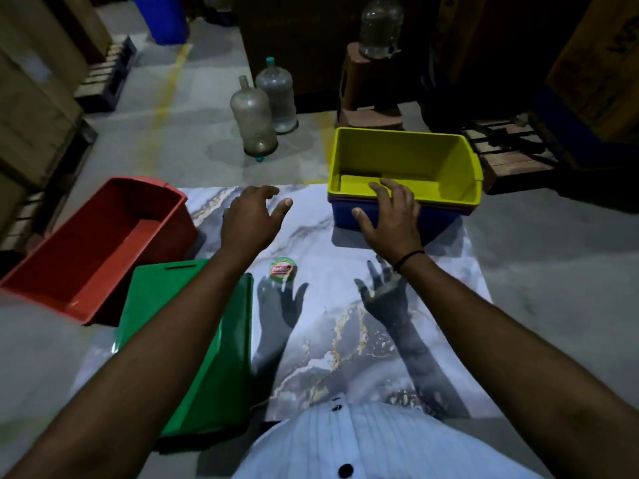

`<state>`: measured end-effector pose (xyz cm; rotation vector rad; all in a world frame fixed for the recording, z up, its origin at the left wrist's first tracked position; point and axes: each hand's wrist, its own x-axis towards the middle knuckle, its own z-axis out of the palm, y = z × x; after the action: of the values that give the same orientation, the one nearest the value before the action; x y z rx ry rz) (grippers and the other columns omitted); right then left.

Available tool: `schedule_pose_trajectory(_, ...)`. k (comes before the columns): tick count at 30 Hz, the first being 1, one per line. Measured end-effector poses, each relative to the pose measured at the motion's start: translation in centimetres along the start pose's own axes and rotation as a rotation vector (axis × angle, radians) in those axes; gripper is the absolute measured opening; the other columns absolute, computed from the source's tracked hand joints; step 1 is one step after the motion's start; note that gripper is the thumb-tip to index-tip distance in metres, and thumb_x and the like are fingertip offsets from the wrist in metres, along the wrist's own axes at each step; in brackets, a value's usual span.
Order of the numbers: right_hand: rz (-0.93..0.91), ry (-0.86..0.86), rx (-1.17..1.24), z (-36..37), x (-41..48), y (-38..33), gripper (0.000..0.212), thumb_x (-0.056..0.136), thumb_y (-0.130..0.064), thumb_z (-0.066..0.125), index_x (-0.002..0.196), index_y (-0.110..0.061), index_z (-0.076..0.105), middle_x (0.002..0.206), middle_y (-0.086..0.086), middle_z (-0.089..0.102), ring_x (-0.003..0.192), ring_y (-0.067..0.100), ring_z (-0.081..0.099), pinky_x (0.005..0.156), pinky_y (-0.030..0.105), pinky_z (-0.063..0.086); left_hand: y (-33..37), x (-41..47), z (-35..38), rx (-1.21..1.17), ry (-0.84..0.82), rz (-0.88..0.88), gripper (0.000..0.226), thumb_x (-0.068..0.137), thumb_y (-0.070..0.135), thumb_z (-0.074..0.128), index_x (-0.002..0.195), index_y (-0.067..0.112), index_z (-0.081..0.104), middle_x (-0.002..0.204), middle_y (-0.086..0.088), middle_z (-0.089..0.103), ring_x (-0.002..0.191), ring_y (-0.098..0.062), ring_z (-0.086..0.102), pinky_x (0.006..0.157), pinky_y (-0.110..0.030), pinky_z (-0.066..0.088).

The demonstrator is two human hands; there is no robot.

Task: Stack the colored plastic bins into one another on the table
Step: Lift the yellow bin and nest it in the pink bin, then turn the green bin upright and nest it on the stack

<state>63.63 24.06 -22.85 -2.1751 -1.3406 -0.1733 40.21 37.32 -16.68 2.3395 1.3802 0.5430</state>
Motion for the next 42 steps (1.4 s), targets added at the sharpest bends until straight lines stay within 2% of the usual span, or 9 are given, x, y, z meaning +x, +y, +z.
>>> schedule_pose_trajectory(6, -0.150, -0.091, 0.080, 3.0, -0.5, -7.0, 0.055, 0.092, -0.055, 0.054, 0.132, -0.018, 0.056, 0.137, 0.007, 0.054, 0.128, 0.032, 0.043, 0.099, 0.045, 0.034, -4.2, -3.0, -3.9, 0.032, 0.071, -0.076, 0.042, 0.094, 0.058, 0.057, 0.111, 0.024, 0.077, 0.122, 0.000, 0.074, 0.117, -0.025, 0.067, 0.095, -0.042, 0.053)
schedule_pose_trajectory(12, -0.290, -0.251, 0.167, 5.7, -2.8, -13.0, 0.055, 0.093, -0.056, 0.052, 0.135, -0.020, 0.056, 0.135, 0.006, 0.056, 0.127, 0.031, 0.046, 0.096, 0.045, 0.037, -10.1, -6.9, -6.2, 0.085, 0.095, -0.211, 0.049, 0.087, 0.065, 0.050, 0.105, 0.029, 0.077, 0.110, 0.004, 0.077, 0.107, -0.028, 0.070, 0.091, -0.047, 0.055)
schedule_pose_trajectory(15, -0.199, -0.438, 0.321, 7.4, -4.3, -15.9, 0.062, 0.090, -0.064, 0.047, 0.135, -0.022, 0.056, 0.135, 0.005, 0.058, 0.128, 0.031, 0.047, 0.103, 0.047, 0.039, -13.2, -8.7, -6.6, 0.153, 0.075, -0.293, 0.049, 0.083, 0.067, 0.048, 0.104, 0.033, 0.076, 0.113, 0.008, 0.075, 0.111, -0.028, 0.067, 0.098, -0.046, 0.049)
schedule_pose_trajectory(20, -0.033, -0.606, 0.551, 9.5, -6.3, -19.8, 0.060, 0.091, -0.058, 0.059, 0.135, -0.018, 0.057, 0.134, 0.007, 0.060, 0.125, 0.024, 0.054, 0.106, 0.046, 0.044, -14.9, -11.7, -7.4, 0.201, 0.022, -0.526, 0.048, 0.087, 0.056, 0.066, 0.125, 0.028, 0.069, 0.146, -0.009, 0.049, 0.133, -0.043, 0.040, 0.112, -0.050, 0.032)
schedule_pose_trajectory(25, -0.067, -0.669, 0.496, 10.6, -6.5, -21.4, 0.071, 0.087, -0.054, 0.068, 0.146, -0.018, 0.048, 0.148, 0.009, 0.051, 0.136, 0.027, 0.046, 0.112, 0.043, 0.039, -16.4, -13.2, -7.3, 0.176, -0.147, -0.667, 0.064, 0.088, 0.058, 0.063, 0.141, 0.025, 0.050, 0.147, -0.021, 0.043, 0.134, -0.052, 0.040, 0.114, -0.059, 0.030)
schedule_pose_trajectory(28, -0.073, -0.693, 0.476, 10.6, -6.6, -21.1, 0.075, 0.087, -0.050, 0.071, 0.150, -0.019, 0.043, 0.153, 0.006, 0.047, 0.140, 0.026, 0.043, 0.114, 0.042, 0.037, -16.2, -12.9, -7.1, 0.128, -0.180, -0.636, 0.067, 0.088, 0.058, 0.063, 0.143, 0.023, 0.047, 0.143, -0.022, 0.046, 0.129, -0.051, 0.046, 0.108, -0.056, 0.040)
schedule_pose_trajectory(32, -0.005, -0.647, 0.499, 9.9, -6.7, -19.4, 0.073, 0.086, -0.049, 0.073, 0.147, -0.019, 0.047, 0.145, 0.006, 0.055, 0.133, 0.023, 0.051, 0.108, 0.036, 0.043, -15.9, -11.4, -6.9, 0.088, -0.217, -0.522, 0.067, 0.087, 0.058, 0.065, 0.142, 0.023, 0.051, 0.139, -0.022, 0.050, 0.127, -0.049, 0.049, 0.109, -0.053, 0.043)
schedule_pose_trajectory(37, 0.132, -0.552, 0.523, 7.9, -7.0, -15.7, 0.054, 0.085, -0.048, 0.073, 0.130, -0.020, 0.061, 0.126, 0.003, 0.066, 0.117, 0.018, 0.059, 0.099, 0.037, 0.049, -14.2, -9.0, -5.5, -0.005, -0.273, -0.339, 0.060, 0.083, 0.057, 0.070, 0.133, 0.024, 0.063, 0.134, -0.015, 0.058, 0.122, -0.039, 0.058, 0.106, -0.043, 0.047)
schedule_pose_trajectory(42, 0.329, -0.425, 0.511, 5.8, -7.8, -10.9, 0.039, 0.087, -0.045, 0.072, 0.112, -0.015, 0.068, 0.111, 0.006, 0.067, 0.102, 0.020, 0.063, 0.091, 0.038, 0.051, -10.8, -6.8, -4.1, -0.160, -0.350, -0.133, 0.046, 0.086, 0.041, 0.077, 0.126, 0.017, 0.071, 0.132, -0.007, 0.069, 0.120, -0.022, 0.066, 0.097, -0.028, 0.048)
